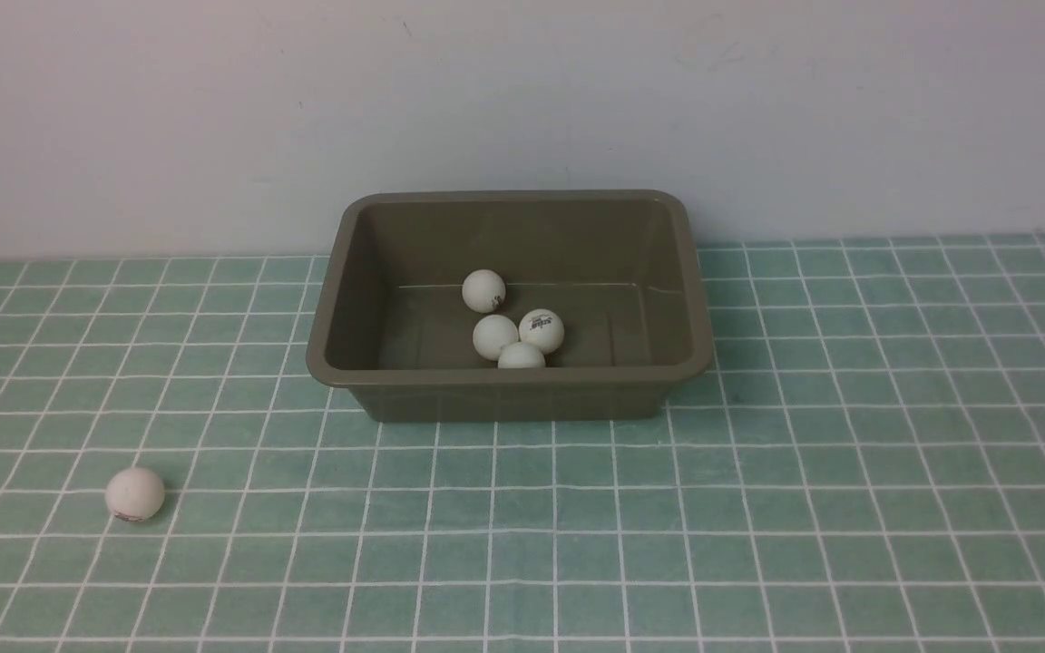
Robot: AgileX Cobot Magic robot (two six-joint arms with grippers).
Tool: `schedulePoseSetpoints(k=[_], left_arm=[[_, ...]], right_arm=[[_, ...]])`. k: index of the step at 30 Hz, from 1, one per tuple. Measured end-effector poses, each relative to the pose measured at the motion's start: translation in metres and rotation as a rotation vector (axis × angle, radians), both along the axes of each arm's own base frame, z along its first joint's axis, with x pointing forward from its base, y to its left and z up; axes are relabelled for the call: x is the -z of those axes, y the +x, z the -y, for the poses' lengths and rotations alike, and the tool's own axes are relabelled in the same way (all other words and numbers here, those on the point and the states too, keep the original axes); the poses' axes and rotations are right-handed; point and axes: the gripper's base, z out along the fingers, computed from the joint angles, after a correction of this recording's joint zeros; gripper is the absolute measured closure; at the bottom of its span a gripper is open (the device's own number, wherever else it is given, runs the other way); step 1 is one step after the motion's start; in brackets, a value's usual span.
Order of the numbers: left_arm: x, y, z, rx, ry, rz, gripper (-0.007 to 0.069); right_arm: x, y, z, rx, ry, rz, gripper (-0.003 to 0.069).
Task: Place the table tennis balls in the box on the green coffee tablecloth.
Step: 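Reach for and grasp a ping pong ball on the table beside the basket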
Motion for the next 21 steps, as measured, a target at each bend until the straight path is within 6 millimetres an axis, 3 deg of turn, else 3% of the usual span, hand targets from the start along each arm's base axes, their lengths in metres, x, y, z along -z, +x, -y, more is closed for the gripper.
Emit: schedulePoseSetpoints(k=[16,19,21], left_arm=[[0.0,0.0,0.0004,0.0,-0.011,0.001,0.0629],[-0.0009,0.0005,0.0041,-0.002,-0.144,0.015,0.0629],[-0.0022,0.0012,0.0084,-0.01,-0.325,0.036,0.0629]], right_arm=[[0.0008,-0.0003,-0.0002,-0.002,-0.001,-0.009,0.0669],[0.0009,-0.0003,-0.0002,-0.003,-0.001,-0.01,0.0669],[0.0009,-0.0003,-0.0002,-0.003,-0.001,-0.01,0.0669]])
